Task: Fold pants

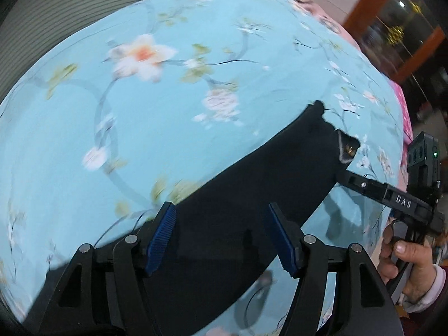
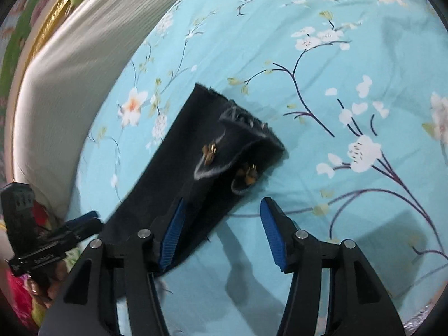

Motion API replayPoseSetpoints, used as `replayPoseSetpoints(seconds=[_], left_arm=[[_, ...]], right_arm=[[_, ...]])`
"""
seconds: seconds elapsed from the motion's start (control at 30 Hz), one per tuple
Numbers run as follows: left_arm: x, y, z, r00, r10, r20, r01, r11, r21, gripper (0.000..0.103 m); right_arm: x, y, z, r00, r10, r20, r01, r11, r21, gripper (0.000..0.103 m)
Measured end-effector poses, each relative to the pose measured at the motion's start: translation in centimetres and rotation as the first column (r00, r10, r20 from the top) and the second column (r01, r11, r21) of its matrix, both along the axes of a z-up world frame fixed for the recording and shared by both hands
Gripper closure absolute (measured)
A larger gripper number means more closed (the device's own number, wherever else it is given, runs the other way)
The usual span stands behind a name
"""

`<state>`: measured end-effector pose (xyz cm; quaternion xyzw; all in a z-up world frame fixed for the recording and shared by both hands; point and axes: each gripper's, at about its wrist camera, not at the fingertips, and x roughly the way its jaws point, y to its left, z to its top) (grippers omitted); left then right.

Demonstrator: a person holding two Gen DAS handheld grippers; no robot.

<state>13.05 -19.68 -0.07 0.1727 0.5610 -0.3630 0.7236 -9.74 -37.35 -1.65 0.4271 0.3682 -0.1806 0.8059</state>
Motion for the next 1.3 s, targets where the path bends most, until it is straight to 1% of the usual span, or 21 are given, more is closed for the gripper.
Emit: replayPoseSetpoints(seconds=[0.07,0.17,0.3,0.33,0.37,0.4,0.5,0.53,0.6,0.67,0.77,0.8,0.83,0.87,0.9,0.93,1.0,1.07,1.13,1.2,1.3], left_arm=[[0.4,-2.0,-0.4,0.999,-0.035,-0.019,0.035,0.999,-0.003,0.032],[1.2,-5.1,-1.4,0.995,-0.076,-0.069,0.077,0.997,0.013,0.032],[1.3,-8.2,-2.3,0.987,-0.130,-0.092,0.132,0.991,0.026,0.032],[1.3,-8.8,-2.6,0.985,-0.140,-0.096,0.143,0.989,0.027,0.032],[1.3,-9.7,-2.8,0.983,-0.155,-0.102,0.159,0.987,0.028,0.032],[1.2,-10.3,-3.1,0.980,-0.168,-0.108,0.172,0.985,0.029,0.032],[1.1,-12.2,-4.1,0.975,-0.189,-0.115,0.194,0.980,0.036,0.032],[1.1,-12.8,-4.4,0.975,-0.191,-0.113,0.197,0.980,0.036,0.034],[1.2,-14.2,-5.4,0.970,-0.200,-0.142,0.206,0.978,0.031,0.044],[1.3,-15.0,-6.2,0.961,-0.209,-0.181,0.217,0.976,0.022,0.046],[1.3,-16.4,-7.1,0.955,-0.226,-0.194,0.233,0.972,0.016,0.046],[1.4,-16.7,-7.1,0.952,-0.230,-0.199,0.236,0.972,0.003,0.049],[1.3,-16.9,-7.1,0.951,-0.234,-0.204,0.238,0.971,-0.005,0.054],[1.3,-17.1,-7.1,0.945,-0.244,-0.216,0.245,0.969,-0.023,0.069],[1.3,-17.3,-7.0,0.935,-0.261,-0.240,0.256,0.965,-0.052,0.084],[1.2,-17.4,-6.9,0.931,-0.268,-0.246,0.260,0.963,-0.065,0.085],[0.7,-17.5,-6.6,0.935,-0.282,-0.217,0.274,0.959,-0.066,0.090],[0.5,-17.4,-6.2,0.936,-0.283,-0.209,0.273,0.959,-0.074,0.092],[0.5,-16.8,-5.2,0.938,-0.276,-0.208,0.261,0.960,-0.097,0.092],[0.7,-16.0,-3.8,0.941,-0.270,-0.204,0.246,0.960,-0.135,0.092],[1.0,-14.0,-1.4,0.947,-0.266,-0.181,0.235,0.956,-0.175,0.092]], right_arm=[[0.0,-0.4,-0.1,1.000,-0.011,0.025,0.011,1.000,0.014,0.046],[0.1,-1.0,-0.3,0.998,-0.025,0.055,0.023,0.999,0.037,0.046],[0.3,-1.6,-0.5,0.995,-0.037,0.091,0.032,0.998,0.056,0.047],[0.2,-1.7,-0.5,0.995,-0.036,0.095,0.031,0.998,0.053,0.055],[0.1,-1.9,-0.5,0.995,-0.037,0.095,0.033,0.999,0.041,0.067],[-0.1,-2.2,-0.6,0.996,-0.042,0.081,0.039,0.999,0.033,0.091],[-1.2,-3.3,-1.5,0.991,-0.069,0.119,0.058,0.994,0.088,0.092],[-1.4,-3.4,-1.5,0.990,-0.068,0.125,0.058,0.995,0.087,0.092],[-1.9,-3.6,-1.6,0.988,-0.059,0.142,0.048,0.996,0.080,0.092],[-2.0,-3.6,-1.7,0.987,-0.052,0.150,0.041,0.996,0.077,0.092],[-2.1,-3.7,-1.8,0.987,-0.039,0.155,0.029,0.997,0.069,0.092],[-2.2,-3.8,-1.8,0.987,-0.038,0.159,0.027,0.997,0.070,0.092],[-2.2,-3.8,-1.9,0.986,-0.037,0.162,0.026,0.997,0.071,0.092],[-2.3,-3.8,-1.9,0.986,-0.034,0.166,0.022,0.997,0.072,0.092],[-2.2,-3.8,-2.0,0.985,-0.029,0.169,0.018,0.997,0.070,0.092],[-1.9,-3.7,-2.0,0.985,-0.024,0.170,0.013,0.998,0.068,0.092],[-2.1,-3.8,-1.9,0.985,-0.017,0.174,0.005,0.998,0.068,0.092],[-2.1,-3.7,-1.7,0.983,-0.007,0.181,-0.006,0.997,0.072,0.092],[-1.9,-3.4,-1.2,0.983,0.014,0.185,-0.025,0.998,0.055,0.092],[-1.7,-3.0,-0.3,0.975,0.047,0.217,-0.057,0.998,0.038,0.092],[-1.5,-2.6,1.0,0.957,0.090,0.276,-0.105,0.994,0.041,0.092]])
